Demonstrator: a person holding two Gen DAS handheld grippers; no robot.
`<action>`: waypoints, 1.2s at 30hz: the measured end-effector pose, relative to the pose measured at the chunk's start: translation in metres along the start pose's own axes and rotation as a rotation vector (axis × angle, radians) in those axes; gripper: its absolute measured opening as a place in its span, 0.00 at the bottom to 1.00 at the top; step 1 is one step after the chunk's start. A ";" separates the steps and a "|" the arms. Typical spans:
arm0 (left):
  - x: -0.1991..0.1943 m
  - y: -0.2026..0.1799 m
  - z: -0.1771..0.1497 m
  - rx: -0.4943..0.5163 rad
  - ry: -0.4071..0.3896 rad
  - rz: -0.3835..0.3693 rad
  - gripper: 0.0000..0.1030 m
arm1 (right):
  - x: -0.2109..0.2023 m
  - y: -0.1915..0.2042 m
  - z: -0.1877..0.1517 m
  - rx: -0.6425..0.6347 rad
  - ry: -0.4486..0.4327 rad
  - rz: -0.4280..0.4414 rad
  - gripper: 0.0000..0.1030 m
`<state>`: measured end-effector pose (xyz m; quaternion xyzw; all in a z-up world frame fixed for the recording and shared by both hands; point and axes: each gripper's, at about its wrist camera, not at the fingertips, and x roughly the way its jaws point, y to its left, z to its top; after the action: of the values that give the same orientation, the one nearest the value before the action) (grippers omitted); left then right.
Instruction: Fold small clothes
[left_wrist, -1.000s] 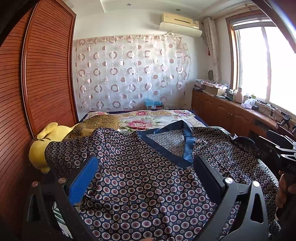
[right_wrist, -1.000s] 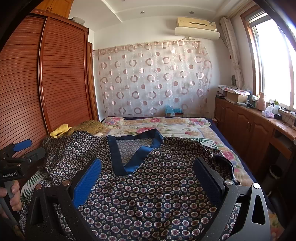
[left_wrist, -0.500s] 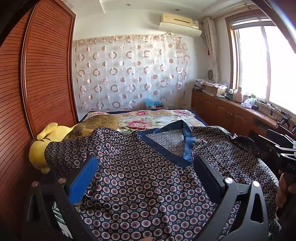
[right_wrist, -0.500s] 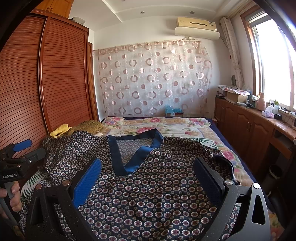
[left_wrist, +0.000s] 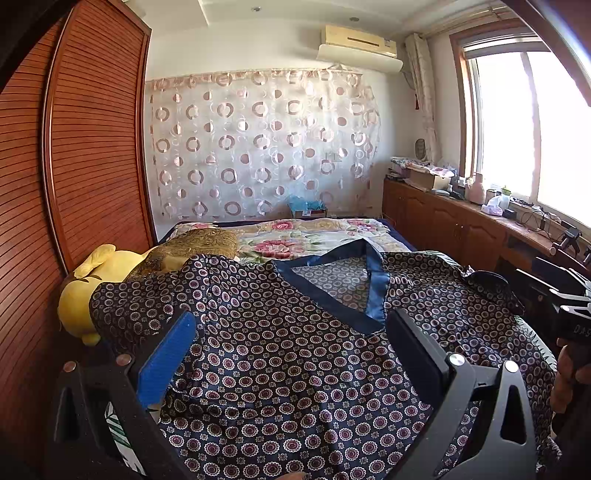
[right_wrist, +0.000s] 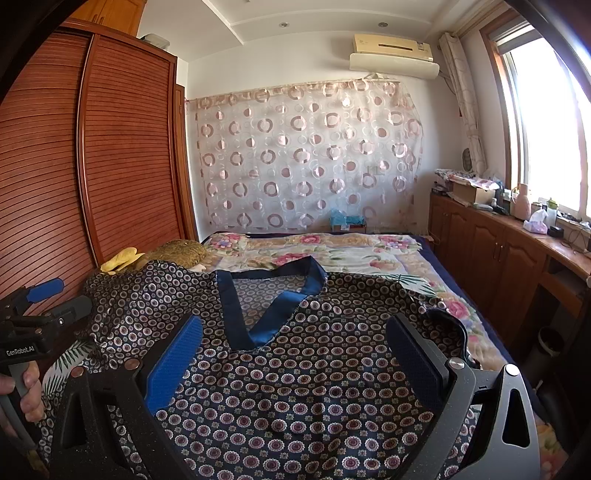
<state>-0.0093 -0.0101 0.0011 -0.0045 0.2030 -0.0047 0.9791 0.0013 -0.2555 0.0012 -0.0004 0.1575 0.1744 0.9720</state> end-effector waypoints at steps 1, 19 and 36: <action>0.000 0.000 0.000 0.000 0.000 0.000 1.00 | 0.000 0.000 0.000 0.000 0.000 0.000 0.97; 0.000 0.000 0.000 0.001 0.000 0.000 1.00 | 0.000 0.001 0.000 -0.001 0.000 0.001 0.97; -0.001 0.000 0.001 0.001 0.005 -0.001 1.00 | 0.000 0.004 0.001 -0.004 0.005 0.013 0.97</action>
<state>-0.0103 -0.0104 0.0021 -0.0039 0.2054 -0.0053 0.9786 0.0001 -0.2513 0.0019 -0.0018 0.1596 0.1811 0.9704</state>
